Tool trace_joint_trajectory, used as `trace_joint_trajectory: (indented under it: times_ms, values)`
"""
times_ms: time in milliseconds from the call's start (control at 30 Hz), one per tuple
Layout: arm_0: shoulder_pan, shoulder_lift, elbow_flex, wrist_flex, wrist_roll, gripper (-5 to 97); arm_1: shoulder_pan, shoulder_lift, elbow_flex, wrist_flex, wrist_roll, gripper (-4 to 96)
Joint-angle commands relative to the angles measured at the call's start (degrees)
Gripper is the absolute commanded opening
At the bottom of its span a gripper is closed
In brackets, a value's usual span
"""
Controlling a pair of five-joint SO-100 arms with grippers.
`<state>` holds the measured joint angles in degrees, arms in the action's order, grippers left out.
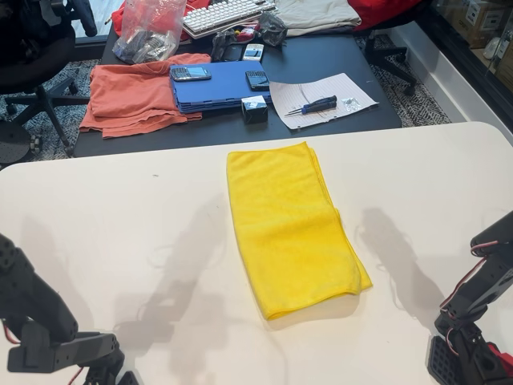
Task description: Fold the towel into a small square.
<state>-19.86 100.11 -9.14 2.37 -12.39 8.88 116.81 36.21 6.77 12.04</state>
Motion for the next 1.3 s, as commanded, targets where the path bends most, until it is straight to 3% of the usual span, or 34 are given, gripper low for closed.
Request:
trace_joint_trajectory:
  times_ms: [0,1267]
  values:
    - [0.00,-0.26,0.00,-0.09,0.09,0,-0.09,-0.26,0.09,0.00,-0.09,9.1]
    - [-0.18,-0.35,0.09,0.88,0.09,0,0.70,-0.09,0.18,0.26,-0.44,8.9]
